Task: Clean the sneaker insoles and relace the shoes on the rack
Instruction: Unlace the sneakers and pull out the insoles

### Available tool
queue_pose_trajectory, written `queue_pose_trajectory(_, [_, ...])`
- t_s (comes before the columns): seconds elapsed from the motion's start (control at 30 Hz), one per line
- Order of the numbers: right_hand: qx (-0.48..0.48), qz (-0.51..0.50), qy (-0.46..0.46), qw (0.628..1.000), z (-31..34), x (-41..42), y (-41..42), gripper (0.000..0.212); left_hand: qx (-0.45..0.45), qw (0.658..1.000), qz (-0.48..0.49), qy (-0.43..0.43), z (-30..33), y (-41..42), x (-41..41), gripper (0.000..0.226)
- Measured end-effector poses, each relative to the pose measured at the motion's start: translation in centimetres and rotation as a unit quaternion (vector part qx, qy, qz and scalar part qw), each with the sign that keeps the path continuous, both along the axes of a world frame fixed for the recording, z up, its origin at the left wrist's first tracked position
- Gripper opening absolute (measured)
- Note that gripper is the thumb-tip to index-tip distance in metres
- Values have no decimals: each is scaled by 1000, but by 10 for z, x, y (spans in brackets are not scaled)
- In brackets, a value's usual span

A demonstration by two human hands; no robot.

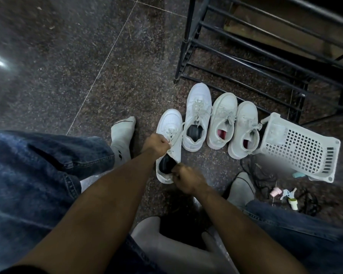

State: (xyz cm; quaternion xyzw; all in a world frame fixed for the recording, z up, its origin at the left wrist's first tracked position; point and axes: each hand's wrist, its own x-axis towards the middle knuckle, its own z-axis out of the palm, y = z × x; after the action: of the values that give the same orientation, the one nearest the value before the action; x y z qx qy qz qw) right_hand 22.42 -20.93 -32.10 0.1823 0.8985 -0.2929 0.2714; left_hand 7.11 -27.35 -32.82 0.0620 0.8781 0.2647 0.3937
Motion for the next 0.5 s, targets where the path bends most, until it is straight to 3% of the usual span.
queue_pose_trajectory(0.17, [57, 42, -6, 997, -4, 2, -9, 25, 66, 988, 141, -24, -10, -8, 0, 8])
queue_pose_trajectory(0.33, [72, 74, -24, 994, -2, -3, -10, 27, 131, 956, 258, -48, -9, -10, 3, 23])
queue_pose_trajectory(0.5, [76, 93, -29, 992, -3, -3, -7, 27, 256, 886, 384, -47, 13, 3, -20, 28])
